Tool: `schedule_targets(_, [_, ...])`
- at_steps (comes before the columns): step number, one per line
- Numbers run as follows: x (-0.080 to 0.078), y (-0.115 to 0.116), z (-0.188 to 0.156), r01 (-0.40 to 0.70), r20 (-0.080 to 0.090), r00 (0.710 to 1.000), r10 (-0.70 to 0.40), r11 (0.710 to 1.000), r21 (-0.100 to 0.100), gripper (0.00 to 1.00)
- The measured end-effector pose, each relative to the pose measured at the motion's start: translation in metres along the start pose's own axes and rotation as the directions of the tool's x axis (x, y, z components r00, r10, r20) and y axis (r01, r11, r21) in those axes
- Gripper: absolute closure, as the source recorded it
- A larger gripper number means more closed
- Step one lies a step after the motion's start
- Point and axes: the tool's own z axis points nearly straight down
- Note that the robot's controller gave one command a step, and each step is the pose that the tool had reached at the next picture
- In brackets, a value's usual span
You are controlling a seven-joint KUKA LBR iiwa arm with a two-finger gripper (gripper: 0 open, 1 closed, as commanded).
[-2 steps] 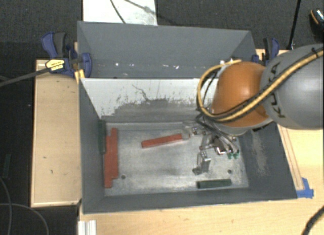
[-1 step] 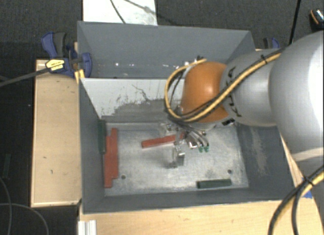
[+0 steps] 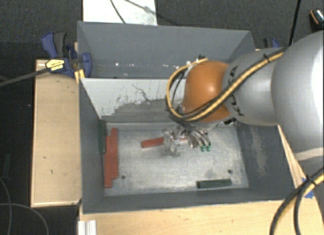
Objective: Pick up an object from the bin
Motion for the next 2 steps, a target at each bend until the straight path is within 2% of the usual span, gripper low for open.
schedule_targets(1, [-0.0224, 0.0636, -0.0311, -0.359, 0.001, 0.933, 0.359, 0.933, -0.003, 1.00])
schedule_targets(2, [-0.0217, 0.0613, -0.0302, -0.358, -0.001, 0.934, 0.358, 0.934, 0.000, 0.00])
